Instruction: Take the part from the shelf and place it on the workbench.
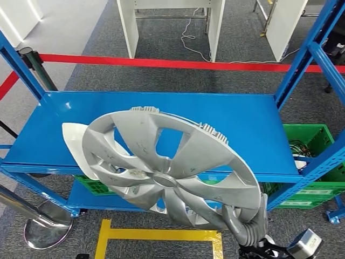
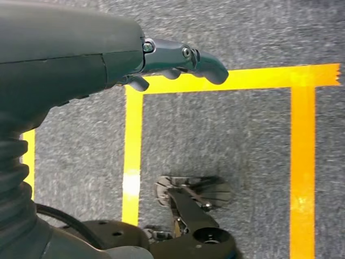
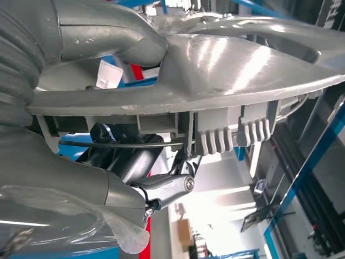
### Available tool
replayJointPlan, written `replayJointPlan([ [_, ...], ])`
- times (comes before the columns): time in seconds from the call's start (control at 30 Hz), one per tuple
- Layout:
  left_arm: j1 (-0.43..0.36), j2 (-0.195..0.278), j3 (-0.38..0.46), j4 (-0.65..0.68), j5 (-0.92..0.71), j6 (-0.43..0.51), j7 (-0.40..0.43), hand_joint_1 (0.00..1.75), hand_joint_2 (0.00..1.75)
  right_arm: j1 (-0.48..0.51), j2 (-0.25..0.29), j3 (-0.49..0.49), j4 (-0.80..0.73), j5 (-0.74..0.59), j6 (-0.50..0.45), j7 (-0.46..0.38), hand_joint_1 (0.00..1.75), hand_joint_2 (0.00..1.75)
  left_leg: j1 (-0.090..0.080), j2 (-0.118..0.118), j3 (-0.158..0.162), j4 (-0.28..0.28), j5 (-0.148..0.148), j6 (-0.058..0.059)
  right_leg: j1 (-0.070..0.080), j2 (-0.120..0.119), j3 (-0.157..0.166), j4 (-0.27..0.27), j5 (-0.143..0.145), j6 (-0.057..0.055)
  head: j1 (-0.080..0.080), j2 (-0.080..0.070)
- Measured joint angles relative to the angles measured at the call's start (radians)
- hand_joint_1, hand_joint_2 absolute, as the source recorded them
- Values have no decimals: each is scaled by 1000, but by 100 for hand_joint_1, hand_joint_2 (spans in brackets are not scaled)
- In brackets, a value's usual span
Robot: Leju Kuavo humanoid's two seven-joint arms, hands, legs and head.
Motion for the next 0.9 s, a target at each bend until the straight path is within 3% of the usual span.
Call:
replayJointPlan([
  [0.03,2,-1,2,0,-2,1,0,0,175,0,0,5,1,5,-12,0,175,175,2,0,-13,66,-47,-4,0,0,-10,2,9,-2,-1,0],
  [0.07,3,-2,4,0,-3,2,0,0,175,0,0,9,1,8,-21,0,175,175,4,0,-19,121,-74,-7,0,0,-20,4,18,-1,-2,0],
  [0.1,4,-3,5,0,-4,2,-1,0,175,0,-1,13,3,11,-28,0,175,175,5,0,-13,151,-78,-9,0,-1,-34,8,27,0,-1,0],
  [0.13,5,-4,6,0,-4,3,-2,0,175,0,-1,18,4,13,-33,0,175,175,7,0,8,144,-61,-10,0,0,-47,12,33,1,-1,0],
  [0.2,6,-6,8,0,-7,4,-5,0,175,-2,-3,30,7,15,-46,0,175,175,9,-1,94,32,-10,-7,-1,0,-68,22,43,7,-1,0],
  [0.27,5,-7,11,0,-9,4,-9,0,175,-4,-5,39,9,15,-56,0,175,175,8,-6,177,-101,1,-2,1,1,-83,30,53,17,-1,0],
  [0.33,5,-10,13,0,-10,4,-12,0,175,-7,-7,47,10,16,-59,0,175,175,3,-9,198,-146,-7,6,2,1,-89,30,68,30,0,0],
  [0.4,8,-13,16,0,-10,4,-13,0,175,-8,-9,54,12,16,-60,0,175,175,3,-6,183,-148,7,20,0,3,-95,31,73,43,0,0],
  [0.47,9,-14,21,0,-10,5,-14,0,175,-8,-13,56,14,16,-60,0,175,175,4,0,161,-152,27,37,0,4,-116,72,18,51,2,0],
  [0.53,8,-15,25,0,-10,6,-15,0,175,-9,-16,58,17,16,-61,0,175,175,0,3,134,-151,49,47,0,3,-149,184,-83,53,6,0],
  [0.57,8,-16,26,0,-10,5,-15,0,175,-10,-17,59,18,16,-62,0,175,175,-3,5,118,-150,60,49,1,3,-159,245,-114,53,6,0],
  [0.6,8,-16,27,0,-11,5,-15,0,175,-10,-19,60,20,17,-64,0,175,175,-8,6,101,-148,72,51,2,3,-159,291,-120,51,6,0],
  [0.67,8,-17,28,0,-13,5,-15,0,175,-12,-22,63,25,19,-72,0,175,175,-15,8,70,-145,93,53,7,3,-115,287,-67,41,6,0],
  [0.7,8,-18,29,0,-16,6,-16,0,175,-15,-23,66,27,22,-78,0,175,175,-18,9,59,-143,103,53,12,3,-68,234,-38,32,6,0],
  [0.73,7,-20,29,-1,-20,6,-16,0,175,-19,-25,70,28,24,-84,1,175,175,-22,8,51,-141,113,51,18,3,-6,155,-29,22,6,0],
  [0.8,7,-25,29,-1,-29,8,-17,0,175,-29,-28,80,31,27,-94,0,175,175,-25,8,42,-138,132,47,26,3,95,6,-51,10,6,0],
  [0.83,6,-27,29,-1,-32,9,-17,0,175,-32,-29,84,32,27,-97,0,175,175,-26,8,38,-138,142,43,28,3,118,-35,-64,8,6,0],
  [0.9,7,-29,29,-1,-35,11,-17,0,175,-35,-31,89,35,28,-101,-1,175,175,-24,5,27,-135,148,32,26,0,106,-51,-57,2,6,0],
])
